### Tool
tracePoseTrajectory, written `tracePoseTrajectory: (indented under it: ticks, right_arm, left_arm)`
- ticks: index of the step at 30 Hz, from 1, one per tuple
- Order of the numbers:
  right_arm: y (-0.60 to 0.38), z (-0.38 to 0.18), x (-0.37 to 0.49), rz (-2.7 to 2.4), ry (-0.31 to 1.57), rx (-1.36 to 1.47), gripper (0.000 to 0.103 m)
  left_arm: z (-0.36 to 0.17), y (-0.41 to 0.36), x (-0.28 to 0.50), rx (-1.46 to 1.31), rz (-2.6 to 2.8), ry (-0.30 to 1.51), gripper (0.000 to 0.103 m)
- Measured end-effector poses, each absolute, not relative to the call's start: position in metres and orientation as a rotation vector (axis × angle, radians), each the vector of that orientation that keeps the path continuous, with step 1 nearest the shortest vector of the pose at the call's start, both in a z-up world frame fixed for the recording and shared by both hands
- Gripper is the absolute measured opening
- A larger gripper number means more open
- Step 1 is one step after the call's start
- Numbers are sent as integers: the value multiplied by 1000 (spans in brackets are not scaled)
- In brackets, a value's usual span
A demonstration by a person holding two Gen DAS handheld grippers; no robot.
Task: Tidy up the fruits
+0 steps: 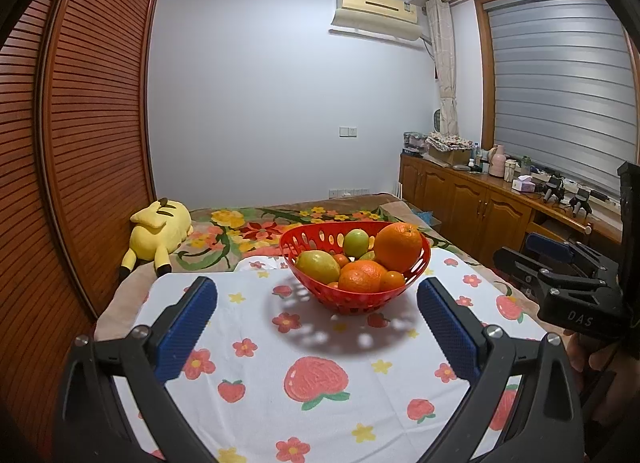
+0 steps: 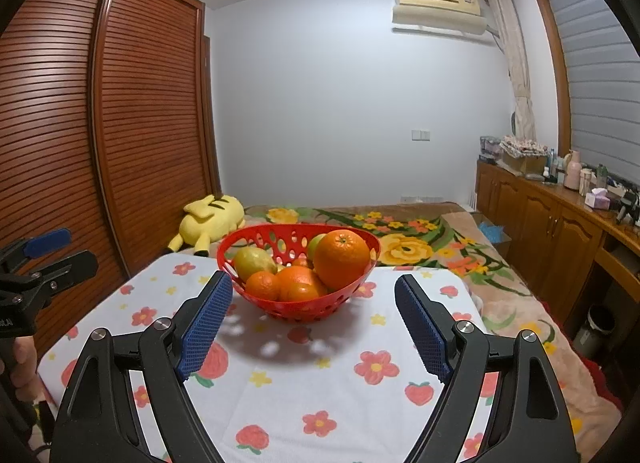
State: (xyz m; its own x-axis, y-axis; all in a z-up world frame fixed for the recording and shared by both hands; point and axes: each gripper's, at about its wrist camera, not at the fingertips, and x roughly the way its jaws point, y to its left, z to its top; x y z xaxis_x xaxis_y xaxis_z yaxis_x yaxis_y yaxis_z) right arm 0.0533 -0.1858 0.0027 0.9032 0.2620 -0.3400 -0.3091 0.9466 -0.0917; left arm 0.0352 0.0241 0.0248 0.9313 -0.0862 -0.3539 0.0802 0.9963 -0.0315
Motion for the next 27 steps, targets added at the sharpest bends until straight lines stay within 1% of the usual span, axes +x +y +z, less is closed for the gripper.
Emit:
tracePoseTrajectory:
  ticks: [27]
  right_arm:
    - [-185, 3, 54, 295, 330, -143, 85]
  left_arm:
    - [28, 21, 31, -9, -86, 353, 101]
